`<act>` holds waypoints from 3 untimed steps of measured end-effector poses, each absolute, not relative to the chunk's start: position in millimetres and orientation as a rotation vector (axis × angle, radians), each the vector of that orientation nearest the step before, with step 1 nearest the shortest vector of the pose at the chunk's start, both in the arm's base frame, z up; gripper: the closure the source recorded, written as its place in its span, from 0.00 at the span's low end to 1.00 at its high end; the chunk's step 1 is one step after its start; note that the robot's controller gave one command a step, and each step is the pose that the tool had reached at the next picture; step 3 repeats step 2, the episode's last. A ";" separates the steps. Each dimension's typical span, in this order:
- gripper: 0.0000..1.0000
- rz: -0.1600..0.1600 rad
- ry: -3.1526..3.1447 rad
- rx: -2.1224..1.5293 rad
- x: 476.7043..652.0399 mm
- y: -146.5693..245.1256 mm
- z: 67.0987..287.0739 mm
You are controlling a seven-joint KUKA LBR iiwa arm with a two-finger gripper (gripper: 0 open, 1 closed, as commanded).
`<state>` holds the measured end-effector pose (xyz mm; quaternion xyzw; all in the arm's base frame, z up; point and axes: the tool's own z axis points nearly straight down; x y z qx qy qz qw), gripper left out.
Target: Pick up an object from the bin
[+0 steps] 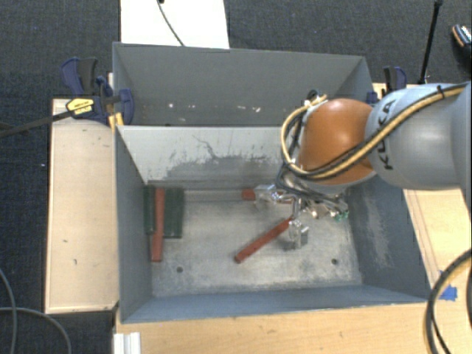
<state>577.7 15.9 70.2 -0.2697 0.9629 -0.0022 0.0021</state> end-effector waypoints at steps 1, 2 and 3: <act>1.00 0.001 3.020 -0.850 577.0 21.8 71.0; 1.00 -0.006 2.738 -1.522 575.9 16.2 281.9; 1.00 -0.006 2.738 -1.522 575.9 16.2 281.9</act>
Offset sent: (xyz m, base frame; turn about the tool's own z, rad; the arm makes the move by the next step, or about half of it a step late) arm 0.0000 0.0000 0.0000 0.0000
